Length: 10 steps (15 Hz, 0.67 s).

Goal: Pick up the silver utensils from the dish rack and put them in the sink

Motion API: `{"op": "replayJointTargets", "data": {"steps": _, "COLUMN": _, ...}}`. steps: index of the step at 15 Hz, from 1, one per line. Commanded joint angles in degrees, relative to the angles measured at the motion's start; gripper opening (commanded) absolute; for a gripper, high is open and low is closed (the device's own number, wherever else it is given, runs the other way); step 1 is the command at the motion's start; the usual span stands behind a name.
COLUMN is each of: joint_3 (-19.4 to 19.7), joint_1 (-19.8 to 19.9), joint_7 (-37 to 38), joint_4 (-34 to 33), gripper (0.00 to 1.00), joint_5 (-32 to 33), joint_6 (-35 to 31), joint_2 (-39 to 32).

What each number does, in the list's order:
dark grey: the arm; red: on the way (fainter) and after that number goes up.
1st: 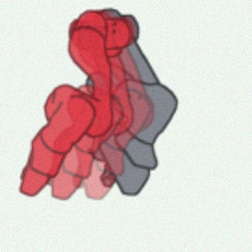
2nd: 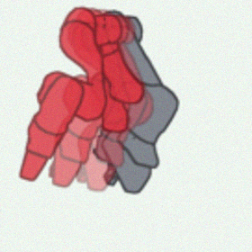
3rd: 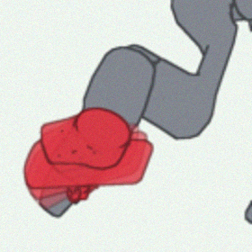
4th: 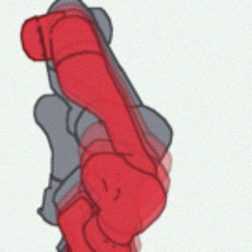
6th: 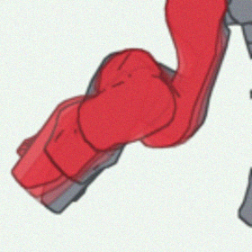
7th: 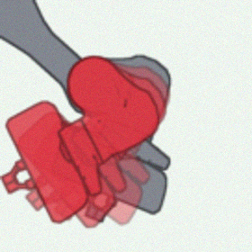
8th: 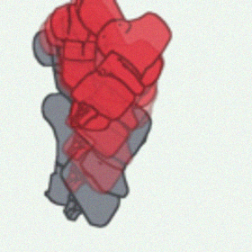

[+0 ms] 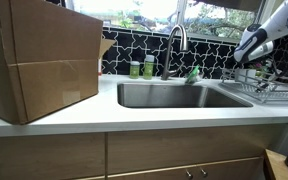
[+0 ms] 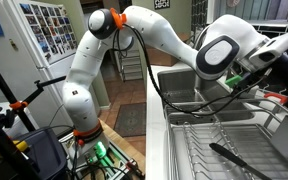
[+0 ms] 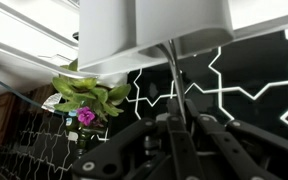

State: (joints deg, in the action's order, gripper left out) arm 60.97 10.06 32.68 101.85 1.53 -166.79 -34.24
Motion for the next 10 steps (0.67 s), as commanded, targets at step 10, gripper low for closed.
{"op": "replayJointTargets", "data": {"steps": 10, "joint_3": 16.7, "joint_1": -16.3, "joint_7": -1.7, "joint_4": 2.6, "gripper": 0.06, "joint_5": 0.5, "joint_6": 2.0, "joint_2": 6.4}}
